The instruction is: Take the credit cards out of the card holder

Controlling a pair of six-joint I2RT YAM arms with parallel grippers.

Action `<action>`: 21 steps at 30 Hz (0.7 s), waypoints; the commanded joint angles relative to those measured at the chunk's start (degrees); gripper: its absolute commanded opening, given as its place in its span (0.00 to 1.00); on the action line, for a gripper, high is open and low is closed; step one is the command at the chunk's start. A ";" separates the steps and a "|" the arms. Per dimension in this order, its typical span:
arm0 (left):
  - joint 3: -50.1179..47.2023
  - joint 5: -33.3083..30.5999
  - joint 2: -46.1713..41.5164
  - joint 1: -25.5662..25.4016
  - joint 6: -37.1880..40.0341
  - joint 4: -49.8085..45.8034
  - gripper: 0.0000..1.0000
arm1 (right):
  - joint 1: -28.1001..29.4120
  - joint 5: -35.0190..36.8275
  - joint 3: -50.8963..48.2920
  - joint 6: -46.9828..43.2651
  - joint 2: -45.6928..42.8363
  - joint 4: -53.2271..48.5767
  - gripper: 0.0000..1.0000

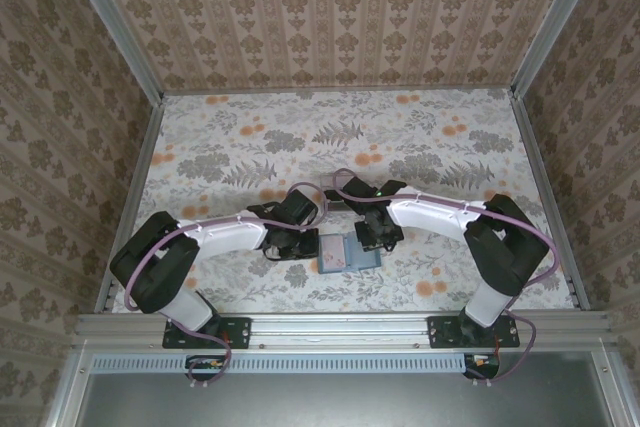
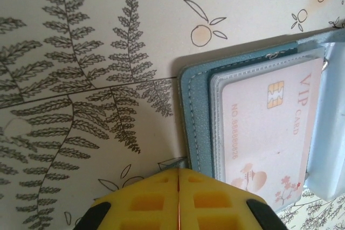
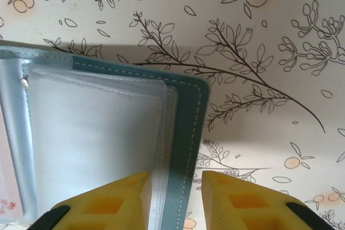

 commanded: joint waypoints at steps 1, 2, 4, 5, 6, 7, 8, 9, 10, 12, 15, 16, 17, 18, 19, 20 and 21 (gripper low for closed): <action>2.37 -0.42 -0.97 -0.17 1.19 -3.03 0.09 | -0.16 0.63 0.96 -0.01 -3.11 -2.42 0.31; 2.69 -0.42 -0.94 -0.24 1.19 -3.02 0.10 | -0.12 0.00 1.18 0.07 -3.59 -2.30 0.31; 3.33 -0.42 -0.65 -0.34 1.19 -2.85 0.10 | -0.11 -1.09 1.52 0.30 -4.27 -2.12 0.29; 3.73 -0.34 -0.54 -0.44 1.25 -2.79 0.09 | -0.11 -1.69 1.71 0.41 -4.69 -2.01 0.29; 3.96 -0.33 -0.30 -0.50 1.32 -2.74 0.09 | -0.12 -2.08 1.93 0.47 -4.99 -1.95 0.28; 4.37 -0.33 -0.12 -0.50 1.28 -2.66 0.10 | -0.13 -2.62 2.13 0.61 -5.40 -1.94 0.28; 4.61 -0.31 0.03 -0.57 1.27 -2.55 0.10 | -0.14 -3.11 2.44 0.61 -5.65 -1.86 0.27; 4.81 -0.24 0.18 -0.68 1.27 -2.43 0.10 | -0.11 -3.58 2.62 0.76 -5.81 -1.70 0.27; 5.05 -0.11 0.37 -0.66 1.19 -2.16 0.10 | -0.14 -4.12 2.86 0.86 -6.04 -1.46 0.26; 5.49 0.15 0.76 -0.81 1.19 -1.76 0.10 | -0.16 -5.27 3.43 0.99 -6.13 -1.08 0.26; 5.78 0.72 1.30 -0.98 0.99 -0.71 0.09 | -0.10 -6.27 4.09 1.22 -6.09 -0.52 0.25; 5.96 0.96 1.57 -1.17 0.84 -0.26 0.09 | -0.09 -6.44 4.09 1.30 -6.05 -0.24 0.24; 6.29 1.28 1.89 -1.32 0.79 0.01 0.09 | -0.11 -6.72 4.22 1.27 -5.73 -0.07 0.24; 6.64 1.50 2.24 -1.62 0.71 0.26 0.09 | -0.06 -7.05 4.18 1.22 -5.46 0.12 0.24; 6.85 1.60 2.62 -1.69 0.67 0.44 0.09 | -0.11 -7.29 4.19 1.22 -5.08 0.25 0.24; 7.05 1.69 2.92 -1.90 0.66 0.73 0.09 | -0.14 -7.43 4.02 1.27 -4.75 0.33 0.24; 7.21 1.98 3.23 -2.10 0.57 1.17 0.09 | -0.10 -7.44 3.80 1.22 -4.47 0.35 0.23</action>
